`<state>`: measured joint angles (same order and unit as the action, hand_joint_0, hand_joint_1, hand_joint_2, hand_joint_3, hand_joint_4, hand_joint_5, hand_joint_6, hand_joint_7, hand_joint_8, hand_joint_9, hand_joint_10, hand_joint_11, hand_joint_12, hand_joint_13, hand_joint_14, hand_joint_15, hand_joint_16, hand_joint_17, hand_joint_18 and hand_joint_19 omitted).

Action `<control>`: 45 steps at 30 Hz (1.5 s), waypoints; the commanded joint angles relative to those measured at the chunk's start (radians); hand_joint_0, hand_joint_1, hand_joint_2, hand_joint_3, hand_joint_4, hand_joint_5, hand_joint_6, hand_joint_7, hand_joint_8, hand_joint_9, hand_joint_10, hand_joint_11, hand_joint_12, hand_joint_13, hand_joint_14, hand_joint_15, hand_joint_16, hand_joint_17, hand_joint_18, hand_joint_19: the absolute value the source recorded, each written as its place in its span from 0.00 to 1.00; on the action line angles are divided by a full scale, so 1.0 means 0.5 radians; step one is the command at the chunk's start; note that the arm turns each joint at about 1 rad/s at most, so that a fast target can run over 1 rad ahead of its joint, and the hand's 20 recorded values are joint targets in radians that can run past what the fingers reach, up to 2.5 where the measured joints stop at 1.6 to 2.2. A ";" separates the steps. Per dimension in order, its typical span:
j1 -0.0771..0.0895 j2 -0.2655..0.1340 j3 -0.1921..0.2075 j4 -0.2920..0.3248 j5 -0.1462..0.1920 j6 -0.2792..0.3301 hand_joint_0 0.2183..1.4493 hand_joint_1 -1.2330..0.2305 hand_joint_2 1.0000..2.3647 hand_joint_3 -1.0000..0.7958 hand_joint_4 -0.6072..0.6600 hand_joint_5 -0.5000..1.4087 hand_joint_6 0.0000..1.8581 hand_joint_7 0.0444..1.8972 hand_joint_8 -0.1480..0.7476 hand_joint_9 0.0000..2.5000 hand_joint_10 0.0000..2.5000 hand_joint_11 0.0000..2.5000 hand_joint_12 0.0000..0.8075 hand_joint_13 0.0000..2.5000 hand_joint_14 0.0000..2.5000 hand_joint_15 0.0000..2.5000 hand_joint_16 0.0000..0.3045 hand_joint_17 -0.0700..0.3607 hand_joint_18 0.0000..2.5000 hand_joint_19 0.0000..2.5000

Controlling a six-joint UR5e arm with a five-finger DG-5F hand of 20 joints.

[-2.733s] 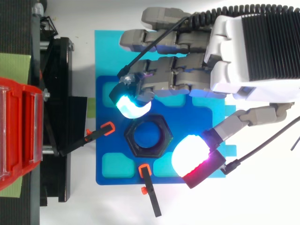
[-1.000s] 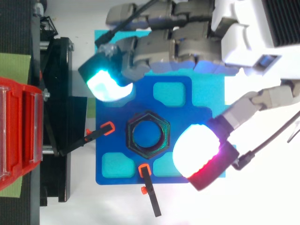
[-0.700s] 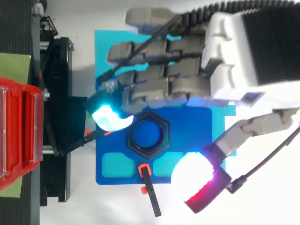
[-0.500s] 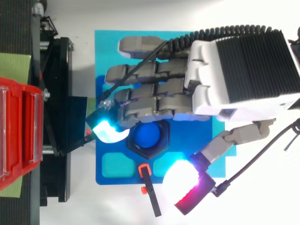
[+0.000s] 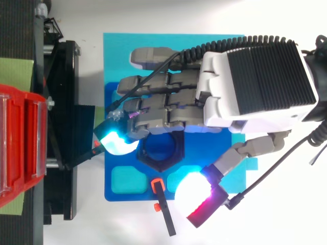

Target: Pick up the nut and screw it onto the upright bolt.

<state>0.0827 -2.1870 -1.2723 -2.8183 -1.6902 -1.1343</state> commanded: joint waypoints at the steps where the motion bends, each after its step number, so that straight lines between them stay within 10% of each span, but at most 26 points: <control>1: -0.006 -0.001 0.001 -0.002 -0.007 -0.002 0.20 0.63 0.00 0.28 0.64 0.18 0.27 0.38 0.45 0.19 0.00 0.00 0.41 0.09 0.00 0.00 0.13 0.36 0.00 0.00; 22: -0.086 -0.001 0.007 0.050 -0.065 -0.017 0.22 0.63 0.00 0.28 0.67 0.24 0.27 0.68 0.49 0.32 0.00 0.00 0.37 0.17 0.00 0.00 0.10 0.32 0.03 0.00; 45: -0.162 -0.001 0.063 0.025 -0.136 -0.066 0.24 0.61 0.00 0.28 0.61 0.30 0.27 0.72 0.41 0.56 0.00 0.00 0.29 0.32 0.00 0.00 0.07 0.27 0.16 0.00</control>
<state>0.0046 -2.1874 -1.2419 -2.8048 -1.7564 -1.1663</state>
